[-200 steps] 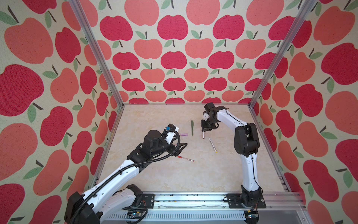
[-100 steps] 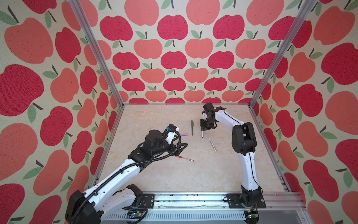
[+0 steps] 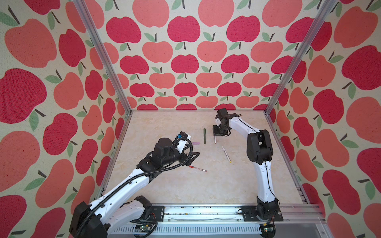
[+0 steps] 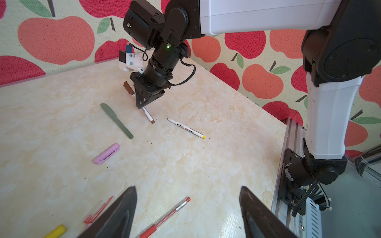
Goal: Insert the pens into the pen caps
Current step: 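Lower the capped marker onto the table and open right gripper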
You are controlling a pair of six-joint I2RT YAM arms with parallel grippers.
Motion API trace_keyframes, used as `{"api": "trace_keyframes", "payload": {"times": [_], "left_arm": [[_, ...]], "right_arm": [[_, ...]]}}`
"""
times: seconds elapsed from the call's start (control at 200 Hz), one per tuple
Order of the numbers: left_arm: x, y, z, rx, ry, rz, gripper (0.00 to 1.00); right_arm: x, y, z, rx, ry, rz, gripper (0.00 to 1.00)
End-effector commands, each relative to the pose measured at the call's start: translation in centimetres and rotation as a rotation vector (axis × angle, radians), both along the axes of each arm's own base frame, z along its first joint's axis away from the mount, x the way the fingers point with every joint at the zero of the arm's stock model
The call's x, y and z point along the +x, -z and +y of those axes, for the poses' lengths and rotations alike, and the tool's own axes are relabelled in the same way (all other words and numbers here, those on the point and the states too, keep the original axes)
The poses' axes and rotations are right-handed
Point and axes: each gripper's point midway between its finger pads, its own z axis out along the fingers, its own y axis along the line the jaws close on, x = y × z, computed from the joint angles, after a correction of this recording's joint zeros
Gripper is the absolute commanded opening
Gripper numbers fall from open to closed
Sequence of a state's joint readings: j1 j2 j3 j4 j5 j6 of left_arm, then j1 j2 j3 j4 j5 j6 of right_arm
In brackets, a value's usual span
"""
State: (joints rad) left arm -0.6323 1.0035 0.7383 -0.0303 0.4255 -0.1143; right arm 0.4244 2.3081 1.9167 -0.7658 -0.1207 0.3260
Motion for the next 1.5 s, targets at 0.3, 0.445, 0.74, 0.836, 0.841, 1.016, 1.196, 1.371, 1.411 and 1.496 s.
{"api": "trace_keyframes", "payload": {"times": [0.3, 0.445, 0.74, 0.836, 0.841, 1.016, 1.196, 1.371, 1.411, 1.496], "left_arm": [[0.4, -0.3, 0.2, -0.006, -0.018, 0.008, 0.80], [0.4, -0.3, 0.3, -0.008, -0.022, 0.008, 0.80], [0.5, -0.5, 0.4, -0.018, -0.027, 0.008, 0.81], [0.5, -0.5, 0.4, -0.019, -0.026, 0.010, 0.82], [0.5, -0.5, 0.4, -0.020, -0.026, 0.010, 0.82], [0.5, -0.6, 0.4, -0.023, -0.026, 0.010, 0.82], [0.5, -0.6, 0.4, -0.025, -0.026, 0.013, 0.82], [0.5, -0.6, 0.4, -0.026, -0.026, 0.013, 0.82], [0.5, -0.6, 0.4, -0.026, -0.026, 0.014, 0.83], [0.4, -0.7, 0.4, -0.027, -0.025, 0.013, 0.83]], "right_arm": [[0.3, 2.6, -0.4, -0.029, 0.021, 0.027, 0.03], [0.3, 3.0, -0.6, -0.035, 0.031, 0.034, 0.05], [0.3, 3.7, -1.1, -0.063, 0.068, 0.052, 0.14], [0.3, 3.7, -1.1, -0.065, 0.069, 0.050, 0.17], [0.3, 3.7, -1.1, -0.065, 0.069, 0.050, 0.17], [0.3, 3.8, -1.3, -0.068, 0.072, 0.049, 0.20], [0.3, 3.6, -1.1, -0.066, 0.071, 0.047, 0.21], [0.3, 3.7, -1.1, -0.063, 0.075, 0.049, 0.21], [0.3, 3.6, -1.0, -0.062, 0.075, 0.047, 0.21], [0.1, 3.3, -0.8, -0.051, 0.076, 0.050, 0.21]]}}
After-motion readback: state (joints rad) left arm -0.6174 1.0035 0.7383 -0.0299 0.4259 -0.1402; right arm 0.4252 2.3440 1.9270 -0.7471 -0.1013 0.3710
